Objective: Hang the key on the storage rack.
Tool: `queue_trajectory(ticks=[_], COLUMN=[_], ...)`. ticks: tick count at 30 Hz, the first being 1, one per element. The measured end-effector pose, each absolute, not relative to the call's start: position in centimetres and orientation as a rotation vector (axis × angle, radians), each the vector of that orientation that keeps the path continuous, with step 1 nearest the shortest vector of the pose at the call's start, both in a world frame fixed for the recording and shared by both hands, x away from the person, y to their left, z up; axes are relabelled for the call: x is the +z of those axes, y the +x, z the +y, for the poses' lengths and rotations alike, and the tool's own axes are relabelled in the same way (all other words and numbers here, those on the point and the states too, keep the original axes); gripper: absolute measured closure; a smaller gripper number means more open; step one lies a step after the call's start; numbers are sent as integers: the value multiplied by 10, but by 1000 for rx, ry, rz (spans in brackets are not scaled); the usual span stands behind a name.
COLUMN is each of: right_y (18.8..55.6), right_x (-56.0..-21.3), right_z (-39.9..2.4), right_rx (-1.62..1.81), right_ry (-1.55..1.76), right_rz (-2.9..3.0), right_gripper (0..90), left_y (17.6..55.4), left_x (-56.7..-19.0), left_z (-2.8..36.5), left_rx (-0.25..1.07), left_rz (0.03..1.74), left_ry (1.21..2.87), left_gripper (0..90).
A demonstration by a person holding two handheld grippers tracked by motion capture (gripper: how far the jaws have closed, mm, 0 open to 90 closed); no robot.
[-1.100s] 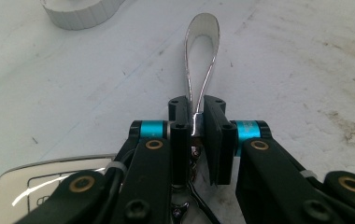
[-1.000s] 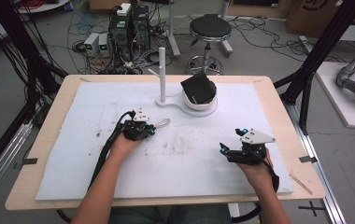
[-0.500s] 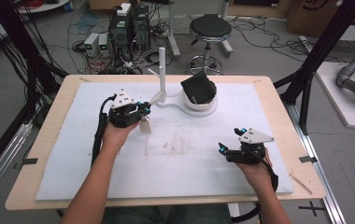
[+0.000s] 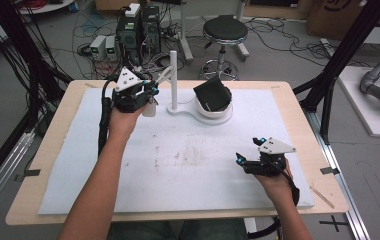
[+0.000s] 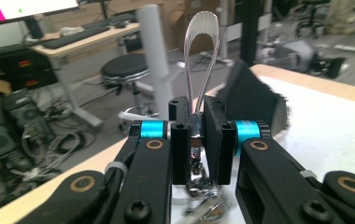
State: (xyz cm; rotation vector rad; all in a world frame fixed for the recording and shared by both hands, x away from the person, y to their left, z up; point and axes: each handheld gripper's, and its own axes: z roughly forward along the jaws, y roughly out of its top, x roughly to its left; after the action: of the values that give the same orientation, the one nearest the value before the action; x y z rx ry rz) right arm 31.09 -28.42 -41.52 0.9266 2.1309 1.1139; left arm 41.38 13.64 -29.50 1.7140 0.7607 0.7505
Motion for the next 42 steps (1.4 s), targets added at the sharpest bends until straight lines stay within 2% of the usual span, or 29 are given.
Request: queue_trajectory(ticks=[9,28,29,30,33,42], right_y=[311,309,309,309,309,309], right_x=[-416,-417,-417,-417,-417,-416], right_z=[-286,-290,-290,-290,-291,-287], right_rx=[1110,1108,1107,1106,1106,1107], right_ry=[930,943,942,939,943,926], right_rz=[2131,2128,2129,2127,2126,2130], right_gripper=[197,197,197,197,197,197], left_y=[429,454,454,454,452,436], left_x=[-296,-331,-331,-331,-328,-321], left_z=[128,120,119,118,118,123], left_rx=[754,723,722,718,716,650], left_rz=[786,882,888,892,887,863], left_ry=[1749,1838,1837,1827,1817,1830], left_gripper=[813,809,798,731,633,452])
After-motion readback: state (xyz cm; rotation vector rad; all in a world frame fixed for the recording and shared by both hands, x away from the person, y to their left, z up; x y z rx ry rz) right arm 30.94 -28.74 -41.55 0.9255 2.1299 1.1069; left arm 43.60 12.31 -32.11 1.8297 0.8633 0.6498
